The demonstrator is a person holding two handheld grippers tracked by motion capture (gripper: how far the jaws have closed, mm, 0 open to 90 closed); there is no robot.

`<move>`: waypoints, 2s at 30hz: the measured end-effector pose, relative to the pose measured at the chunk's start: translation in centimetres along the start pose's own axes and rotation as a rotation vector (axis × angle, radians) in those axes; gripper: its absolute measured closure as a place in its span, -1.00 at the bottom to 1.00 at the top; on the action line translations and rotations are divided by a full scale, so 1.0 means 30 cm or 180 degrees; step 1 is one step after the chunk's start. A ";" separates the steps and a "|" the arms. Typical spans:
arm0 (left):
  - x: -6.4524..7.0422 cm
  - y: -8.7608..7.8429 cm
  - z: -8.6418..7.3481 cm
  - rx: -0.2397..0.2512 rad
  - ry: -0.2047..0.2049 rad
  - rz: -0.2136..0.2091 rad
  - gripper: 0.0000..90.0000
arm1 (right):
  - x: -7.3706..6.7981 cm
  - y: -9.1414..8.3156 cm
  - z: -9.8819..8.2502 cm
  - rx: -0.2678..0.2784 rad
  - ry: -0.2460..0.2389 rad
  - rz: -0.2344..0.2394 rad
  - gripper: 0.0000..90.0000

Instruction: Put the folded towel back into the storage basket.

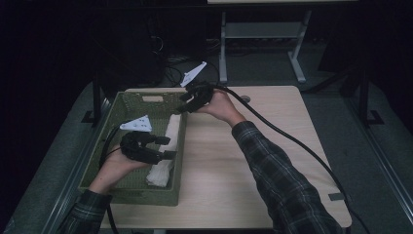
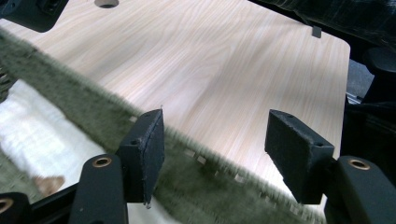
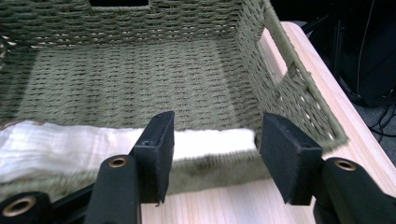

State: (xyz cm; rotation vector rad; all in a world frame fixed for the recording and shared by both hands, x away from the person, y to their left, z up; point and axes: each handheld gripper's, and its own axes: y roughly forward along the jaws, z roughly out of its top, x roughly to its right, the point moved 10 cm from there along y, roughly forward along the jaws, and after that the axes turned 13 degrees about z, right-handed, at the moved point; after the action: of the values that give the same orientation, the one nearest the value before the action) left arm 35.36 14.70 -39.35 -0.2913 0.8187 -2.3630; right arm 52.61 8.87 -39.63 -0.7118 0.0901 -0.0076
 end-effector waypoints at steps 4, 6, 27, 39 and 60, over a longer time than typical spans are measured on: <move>0.041 0.037 0.037 -0.0014 0.0048 0.0055 -0.23 | -0.013 -0.053 -0.030 0.0054 0.0021 -0.0003 -0.04; 0.057 0.052 0.052 -0.0020 0.0074 0.0076 -0.26 | -0.021 -0.089 -0.053 0.0068 0.0000 -0.0025 -0.05; 0.228 0.245 0.171 -0.0055 0.0273 0.0142 -0.45 | -0.042 -0.306 -0.280 0.0245 0.0257 -0.0236 -0.24; 0.329 0.366 0.174 -0.0035 0.0323 0.0134 -0.45 | -0.061 -0.381 -0.445 0.0358 0.0457 -0.0409 -0.32; 0.397 0.545 0.014 -0.0070 0.0262 0.0232 -0.52 | -0.125 -0.362 -0.701 0.0306 0.0832 -0.0644 -0.44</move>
State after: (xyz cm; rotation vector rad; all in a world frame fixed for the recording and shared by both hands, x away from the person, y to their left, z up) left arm 33.99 -2.97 -49.08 -0.1711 0.8795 -2.3119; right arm 47.34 -12.91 -48.09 -0.6187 0.2660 -0.2972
